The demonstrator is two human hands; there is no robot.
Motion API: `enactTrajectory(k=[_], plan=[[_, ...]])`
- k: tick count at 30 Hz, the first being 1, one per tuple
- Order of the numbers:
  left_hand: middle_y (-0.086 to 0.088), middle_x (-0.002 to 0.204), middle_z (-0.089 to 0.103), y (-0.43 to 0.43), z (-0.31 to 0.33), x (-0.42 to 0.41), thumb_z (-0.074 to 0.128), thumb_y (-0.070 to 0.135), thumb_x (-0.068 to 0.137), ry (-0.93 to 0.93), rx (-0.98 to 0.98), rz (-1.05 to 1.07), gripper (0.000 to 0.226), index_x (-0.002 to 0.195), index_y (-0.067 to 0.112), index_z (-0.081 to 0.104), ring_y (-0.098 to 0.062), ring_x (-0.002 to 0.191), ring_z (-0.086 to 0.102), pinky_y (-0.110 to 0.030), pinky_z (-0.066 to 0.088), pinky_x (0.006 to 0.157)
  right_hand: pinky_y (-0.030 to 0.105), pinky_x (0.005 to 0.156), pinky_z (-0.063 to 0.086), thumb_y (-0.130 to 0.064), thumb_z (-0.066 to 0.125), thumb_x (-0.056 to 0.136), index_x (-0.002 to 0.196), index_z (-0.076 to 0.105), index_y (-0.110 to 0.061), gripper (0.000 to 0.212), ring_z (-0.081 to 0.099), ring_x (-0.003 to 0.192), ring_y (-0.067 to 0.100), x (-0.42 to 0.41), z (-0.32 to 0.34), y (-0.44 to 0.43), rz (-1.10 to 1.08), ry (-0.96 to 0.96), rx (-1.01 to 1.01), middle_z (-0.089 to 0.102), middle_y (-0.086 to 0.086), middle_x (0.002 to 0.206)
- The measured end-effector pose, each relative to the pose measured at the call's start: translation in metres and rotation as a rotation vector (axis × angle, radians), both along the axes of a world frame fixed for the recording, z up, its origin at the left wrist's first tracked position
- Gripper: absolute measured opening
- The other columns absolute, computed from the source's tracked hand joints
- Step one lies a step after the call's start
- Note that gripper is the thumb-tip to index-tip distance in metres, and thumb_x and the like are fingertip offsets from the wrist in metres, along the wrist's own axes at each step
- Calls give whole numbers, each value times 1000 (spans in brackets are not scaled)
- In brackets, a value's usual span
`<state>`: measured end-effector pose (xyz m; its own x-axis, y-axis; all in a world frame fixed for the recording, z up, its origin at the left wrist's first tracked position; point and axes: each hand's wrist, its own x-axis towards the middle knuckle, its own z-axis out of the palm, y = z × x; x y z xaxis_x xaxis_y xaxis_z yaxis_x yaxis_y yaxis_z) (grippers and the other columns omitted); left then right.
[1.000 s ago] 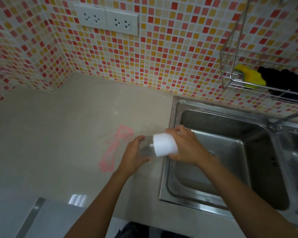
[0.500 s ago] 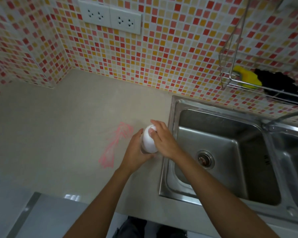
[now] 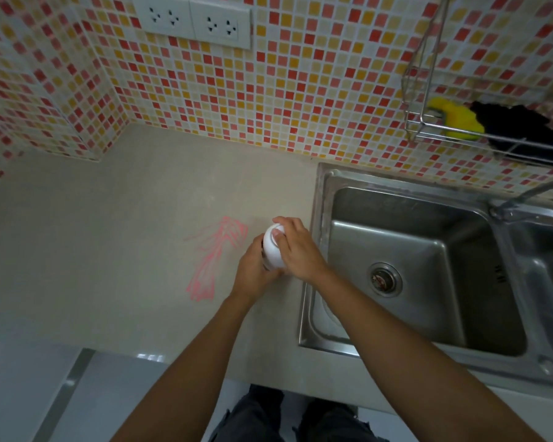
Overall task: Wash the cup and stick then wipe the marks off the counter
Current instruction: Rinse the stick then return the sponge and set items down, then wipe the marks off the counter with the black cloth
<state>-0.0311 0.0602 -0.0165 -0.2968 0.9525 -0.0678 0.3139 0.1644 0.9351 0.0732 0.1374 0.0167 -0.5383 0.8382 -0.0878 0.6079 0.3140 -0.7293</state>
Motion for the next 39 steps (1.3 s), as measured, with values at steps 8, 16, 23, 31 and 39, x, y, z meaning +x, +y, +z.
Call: enactTrajectory(k=[8, 16, 23, 31, 39], plan=[[-13, 157, 20, -16, 9, -39, 52, -16, 76, 322, -197, -19, 81, 149, 1, 21, -28, 147, 17, -30, 12, 119, 35, 115, 25, -41, 47, 98, 145, 37, -19, 53, 32, 139, 20, 43, 20, 5, -143, 96, 108, 37, 5, 151], [-19, 159, 9, 42, 77, -26, 55, 9, 92, 620, -38, 97, 69, 150, 2, 18, -35, 147, 7, -40, 11, 119, 47, 120, 13, -56, 38, 95, 153, 12, -22, 72, -6, 148, 22, 135, 28, 22, -173, -237, 272, 1, 2, 162], [-13, 160, 12, 127, 157, 107, 43, 28, 99, 882, 403, -105, 62, 151, 6, 17, -31, 148, 5, -45, 10, 121, 30, 112, 25, -30, 54, 95, 149, 28, -16, 61, 18, 146, 21, 205, 135, 78, -376, -1, 730, 15, 6, 160], [-9, 160, -8, 211, 200, 211, 13, 48, 102, 1101, 320, -245, 66, 152, 8, -2, -20, 147, -12, -44, -2, 122, 43, 112, 31, -25, 49, 96, 145, 32, -20, 52, 24, 141, 34, 271, 196, 188, -439, -171, 540, 17, 12, 158], [-5, 157, -10, 230, 188, 214, -14, 55, 93, 1214, 277, -163, 74, 151, 9, -3, -20, 146, -13, -39, -7, 119, 49, 103, 40, -70, 53, 65, 146, 32, -25, 95, 38, 132, 37, 274, 189, 267, -291, -540, 116, 38, 8, 149]])
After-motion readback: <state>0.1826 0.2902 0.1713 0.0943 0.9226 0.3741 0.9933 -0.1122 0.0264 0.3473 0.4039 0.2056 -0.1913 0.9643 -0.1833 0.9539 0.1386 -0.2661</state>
